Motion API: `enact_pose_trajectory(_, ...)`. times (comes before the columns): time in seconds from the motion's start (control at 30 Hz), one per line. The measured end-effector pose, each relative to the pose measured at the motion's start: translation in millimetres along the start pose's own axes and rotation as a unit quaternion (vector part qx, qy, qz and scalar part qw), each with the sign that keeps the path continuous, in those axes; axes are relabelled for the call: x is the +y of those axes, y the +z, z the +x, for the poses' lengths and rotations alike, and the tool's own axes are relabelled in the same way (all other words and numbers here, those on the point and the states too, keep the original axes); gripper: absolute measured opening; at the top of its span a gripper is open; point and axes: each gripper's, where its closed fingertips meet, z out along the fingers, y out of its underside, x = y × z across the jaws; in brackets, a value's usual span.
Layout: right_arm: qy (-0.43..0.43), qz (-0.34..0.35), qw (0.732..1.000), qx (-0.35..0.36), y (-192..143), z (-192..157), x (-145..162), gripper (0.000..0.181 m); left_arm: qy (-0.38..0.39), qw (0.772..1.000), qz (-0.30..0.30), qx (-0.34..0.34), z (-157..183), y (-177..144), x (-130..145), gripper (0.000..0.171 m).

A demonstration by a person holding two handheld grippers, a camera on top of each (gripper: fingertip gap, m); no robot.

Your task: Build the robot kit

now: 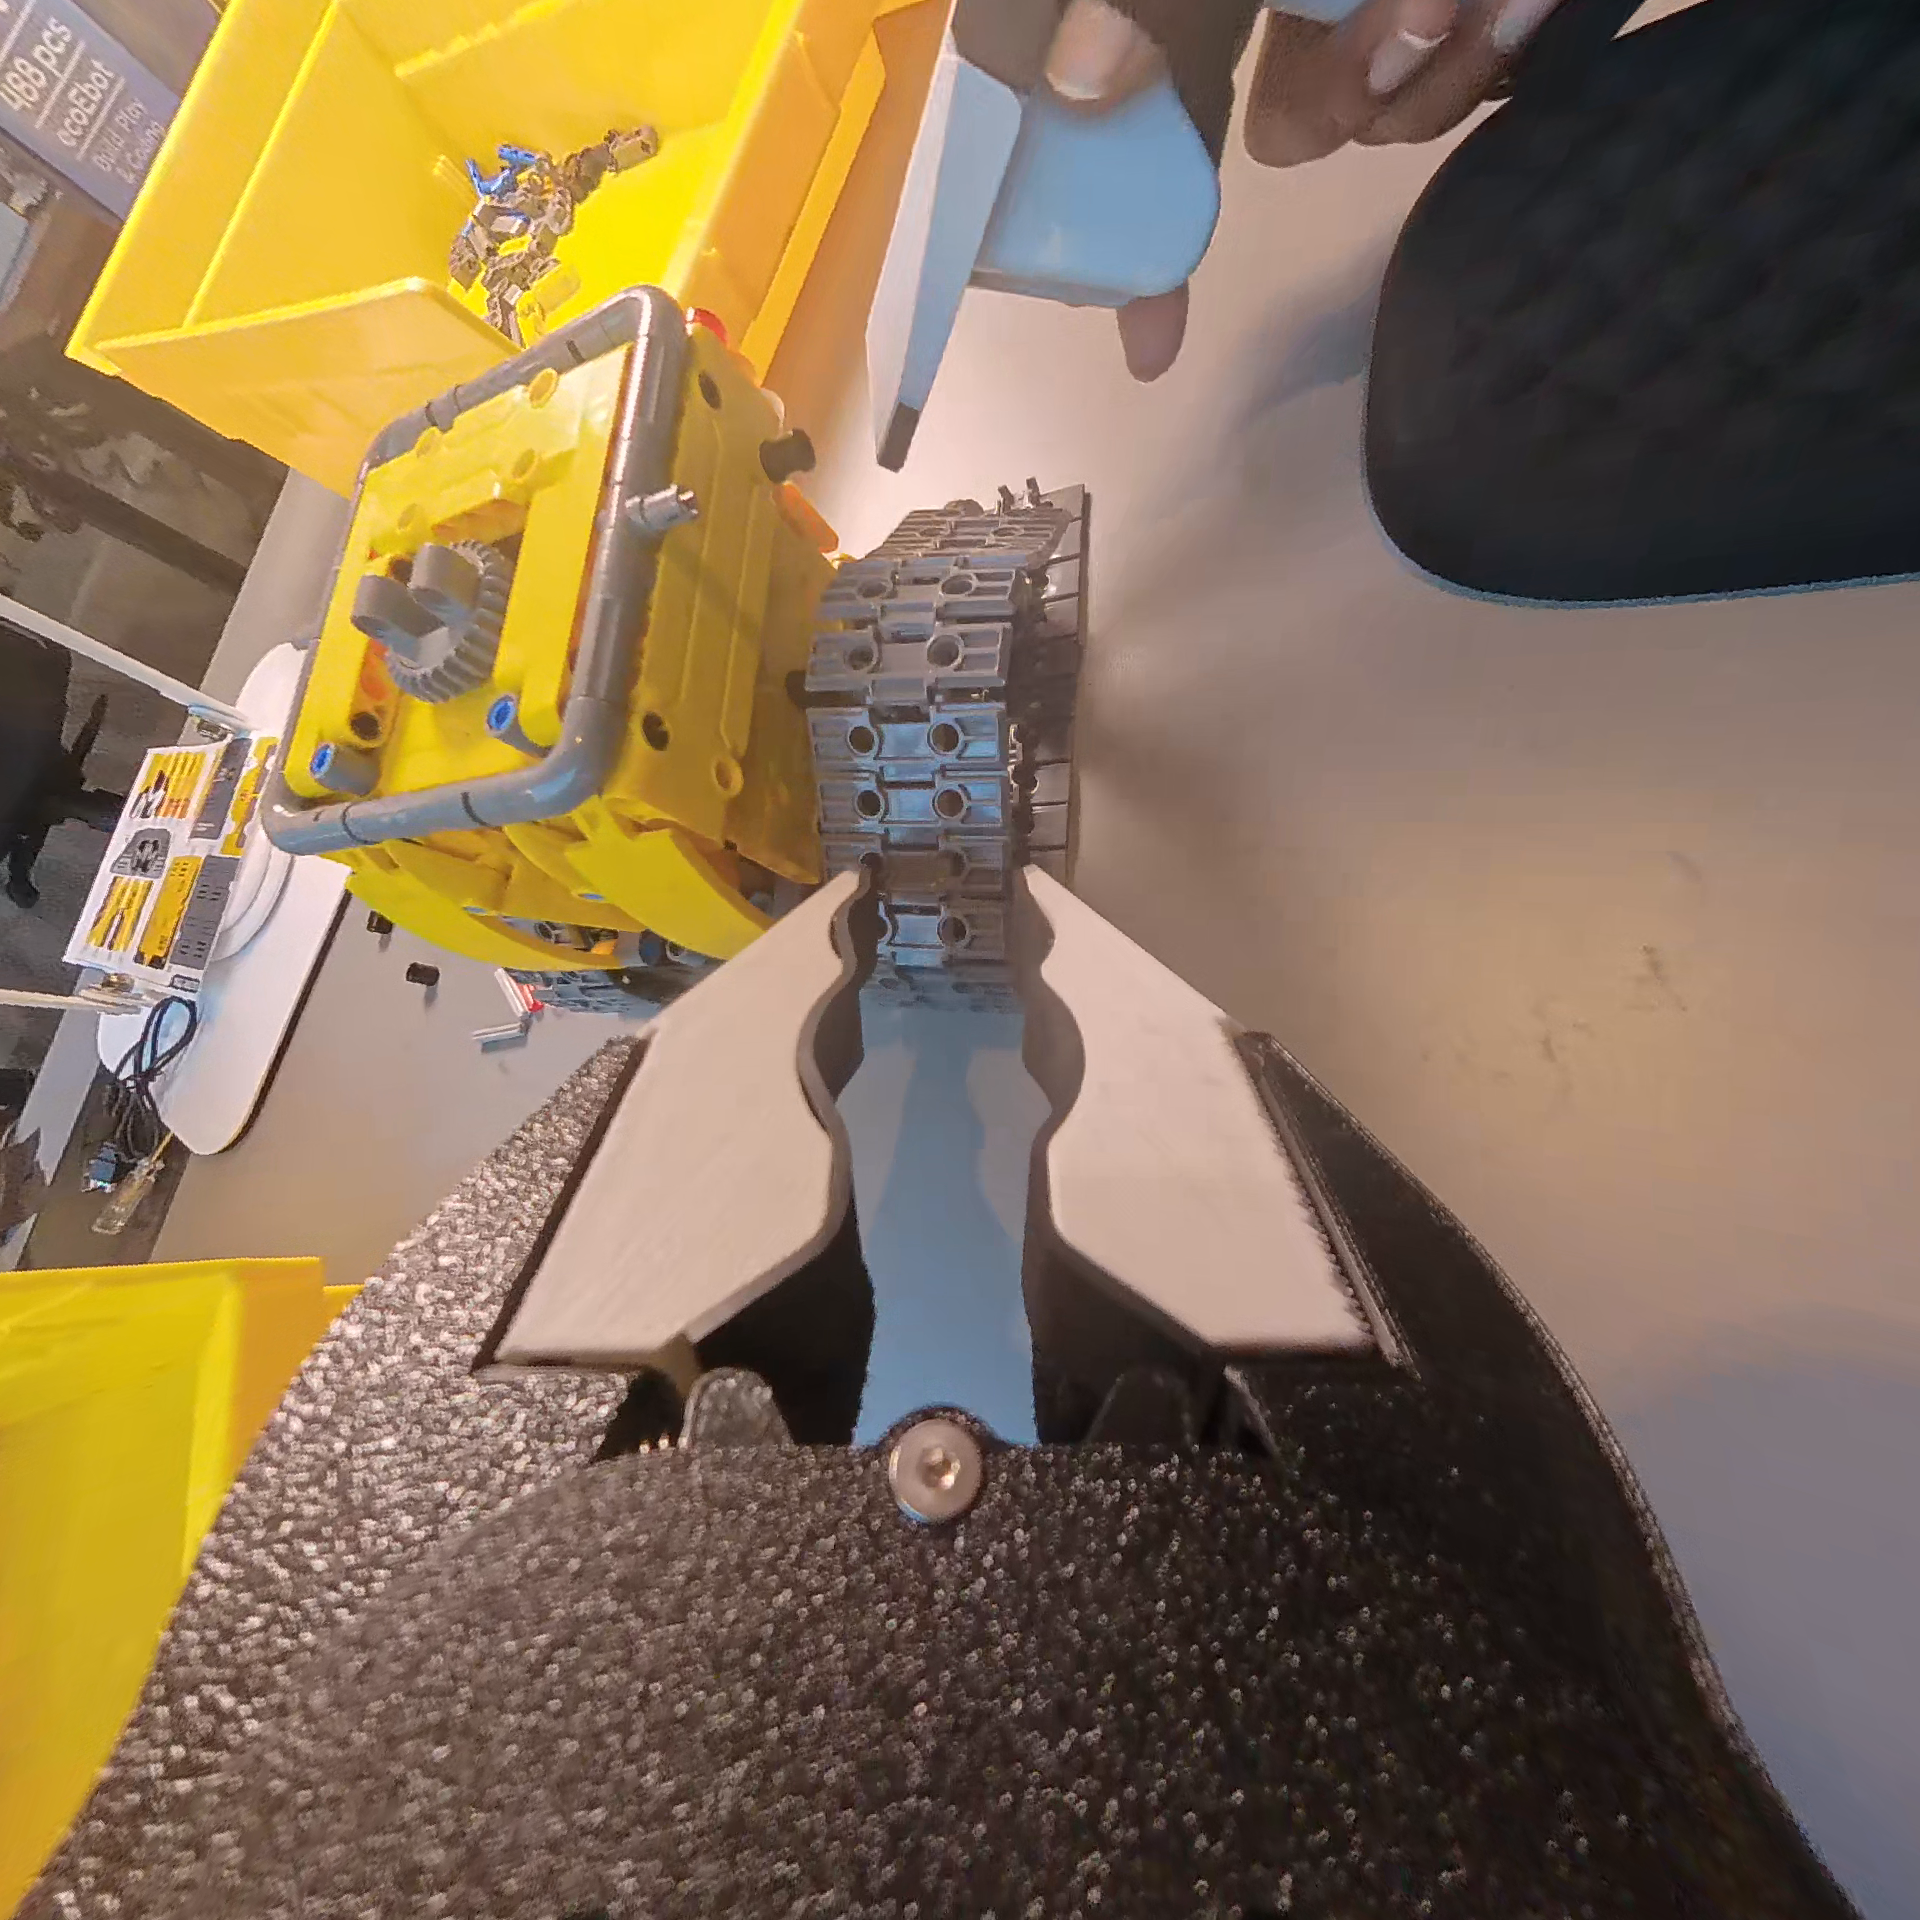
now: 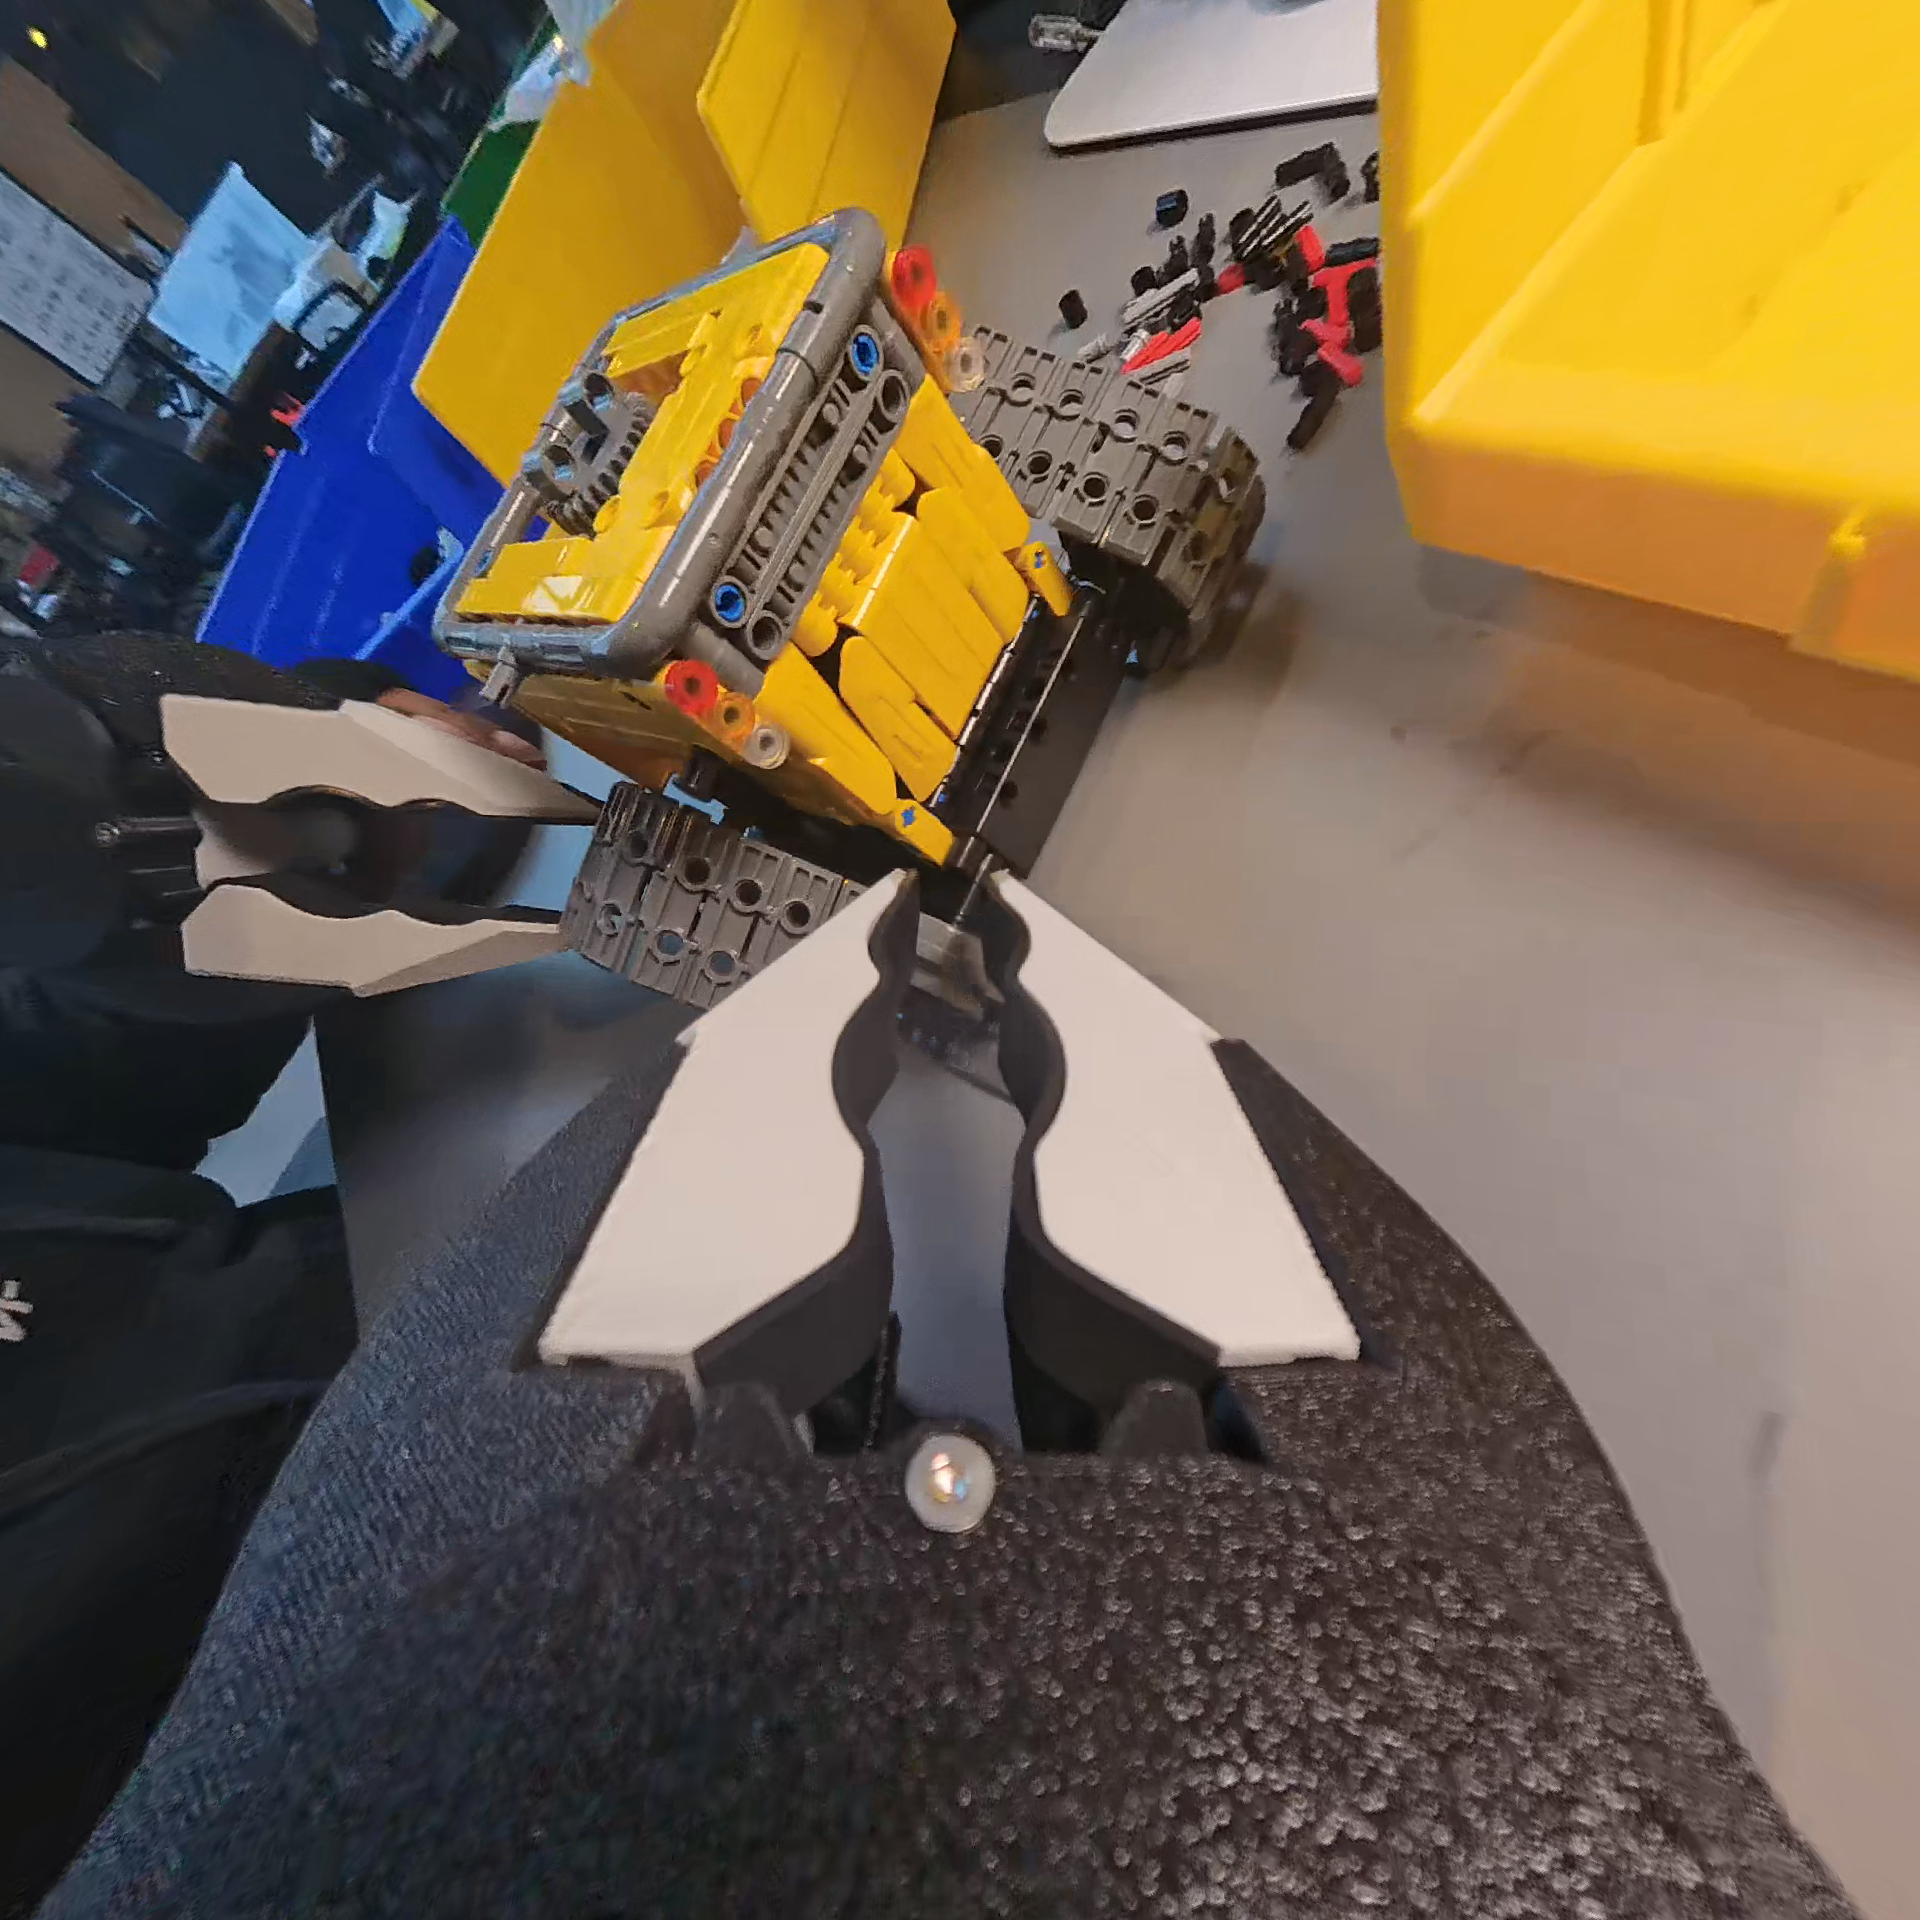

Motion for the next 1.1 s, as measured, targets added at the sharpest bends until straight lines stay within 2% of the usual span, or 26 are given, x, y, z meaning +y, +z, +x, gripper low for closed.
enact_pose_trajectory(0.07,-0.039,-0.001,0.999,-0.031,-2.0,-10.7,-2.3,0.020,-0.010,1.000,0.004,0.003,0.4,-0.1,1.1,0.024)
enact_pose_trajectory(0.13,-0.133,-0.016,0.989,-0.066,-7.3,-26.4,1.9,0.029,-0.022,1.000,0.010,0.007,1.0,-1.7,1.6,0.023)
enact_pose_trajectory(0.17,-0.196,-0.034,0.977,-0.076,-10.0,-31.5,8.9,0.044,-0.025,1.000,0.015,0.008,0.9,-3.2,1.0,0.023)
enact_pose_trajectory(0.2,-0.249,-0.049,0.964,-0.077,-11.8,-34.9,15.7,0.068,-0.029,0.999,0.019,0.006,-0.2,-4.6,0.5,0.024)
enact_pose_trajectory(0.23,-0.289,-0.060,0.953,-0.065,-11.0,-35.0,20.1,0.084,-0.032,0.999,0.021,0.004,-1.1,-5.8,0.5,0.025)
enact_pose_trajectory(0.3,-0.359,-0.085,0.929,-0.024,-0.5,-31.3,25.9,0.094,-0.037,0.999,0.028,0.004,-1.9,-6.1,-0.7,0.025)
enact_pose_trajectory(0.33,-0.392,-0.093,0.915,-0.002,6.9,-28.5,28.1,0.093,-0.038,0.999,0.030,0.004,-2.3,-5.4,-1.5,0.026)
enact_pose_trajectory(0.4,-0.422,-0.104,0.900,0.022,16.6,-21.8,29.4,0.065,-0.037,0.999,0.029,0.004,-2.1,-4.3,-2.6,0.026)
enact_pose_trajectory(0.43,-0.424,-0.100,0.900,0.014,17.2,-22.1,28.8,0.047,-0.036,0.999,0.030,0.002,-2.5,-4.8,-3.8,0.026)
enact_pose_trajectory(0.57,-0.370,-0.099,0.923,-0.040,14.3,-24.6,26.3,0.034,-0.038,0.999,0.029,0.002,-2.4,-7.3,-2.4,0.025)
enact_pose_trajectory(0.7,-0.365,-0.107,0.921,-0.081,20.5,-44.6,36.2,0.031,-0.012,1.000,0.024,0.000,-0.8,-7.8,0.8,0.026)
enact_pose_trajectory(1.0,-0.372,-0.101,0.920,-0.073,23.7,-76.5,58.4,0.030,0.029,0.999,0.015,0.014,3.4,-28.9,16.6,0.024)
enact_pose_trajectory(1.1,-0.400,-0.074,0.913,-0.042,19.2,-81.3,52.7,0.050,0.020,0.999,0.023,0.023,2.9,-32.4,17.9,0.014)
